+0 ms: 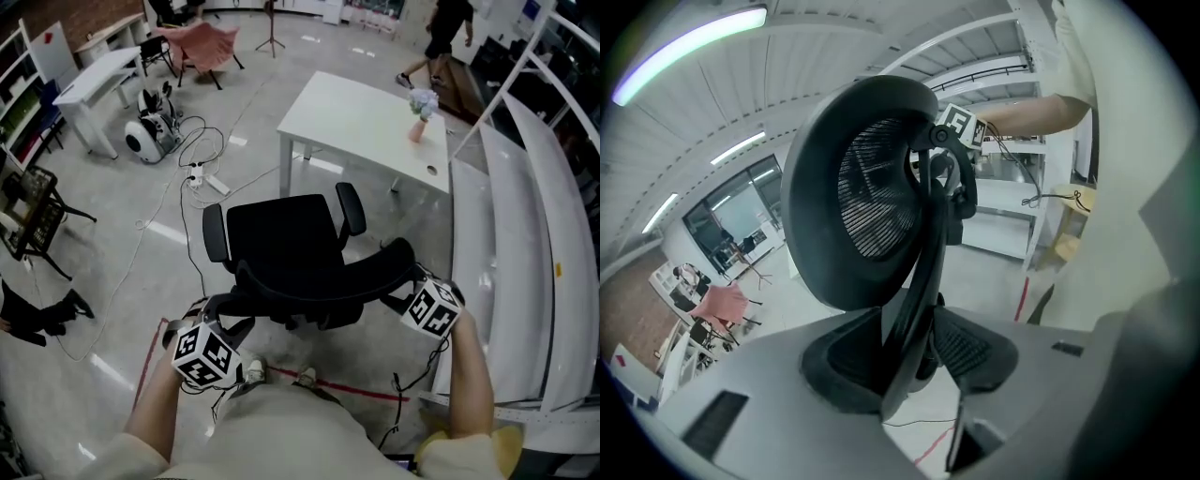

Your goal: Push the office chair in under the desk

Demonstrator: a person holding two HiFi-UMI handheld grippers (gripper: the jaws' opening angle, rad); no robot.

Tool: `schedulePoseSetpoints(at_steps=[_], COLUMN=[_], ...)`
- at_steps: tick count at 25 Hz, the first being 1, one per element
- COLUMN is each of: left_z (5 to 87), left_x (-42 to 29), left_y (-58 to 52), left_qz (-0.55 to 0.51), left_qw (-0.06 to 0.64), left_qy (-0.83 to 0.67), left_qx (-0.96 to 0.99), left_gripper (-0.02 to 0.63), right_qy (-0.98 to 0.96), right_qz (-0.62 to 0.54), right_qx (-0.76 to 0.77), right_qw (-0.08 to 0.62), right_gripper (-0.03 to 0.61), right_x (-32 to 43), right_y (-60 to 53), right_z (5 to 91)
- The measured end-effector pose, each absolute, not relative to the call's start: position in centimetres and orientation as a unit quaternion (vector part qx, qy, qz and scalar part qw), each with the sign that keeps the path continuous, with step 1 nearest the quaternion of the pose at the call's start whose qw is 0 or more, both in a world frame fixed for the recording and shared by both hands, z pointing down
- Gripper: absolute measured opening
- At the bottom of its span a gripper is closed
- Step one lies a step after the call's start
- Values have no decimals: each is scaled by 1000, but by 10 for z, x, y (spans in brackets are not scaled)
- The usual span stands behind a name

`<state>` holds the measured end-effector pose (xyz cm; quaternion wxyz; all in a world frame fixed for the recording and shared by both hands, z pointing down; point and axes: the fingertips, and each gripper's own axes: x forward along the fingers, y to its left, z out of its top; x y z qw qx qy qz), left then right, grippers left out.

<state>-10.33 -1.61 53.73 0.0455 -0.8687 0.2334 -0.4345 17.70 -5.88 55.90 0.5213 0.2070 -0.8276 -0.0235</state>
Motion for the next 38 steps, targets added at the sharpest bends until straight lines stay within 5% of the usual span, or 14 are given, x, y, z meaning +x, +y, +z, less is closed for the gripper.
schedulePoseSetpoints(at_steps=[17,38], left_z=[537,536], left_x=[-163,-155], left_y=[-46,-84], left_qz=[-429,-421], left_qw=[69,106], left_qy=[222,131], left_qx=[-873,-891], left_gripper=[225,238], right_qy=[-807,-792], right_qz=[40,43], right_qx=[253,361], right_qw=[533,490], right_gripper=[189,203], right_x=[121,117], right_y=[-16,-1], right_z=[556,555])
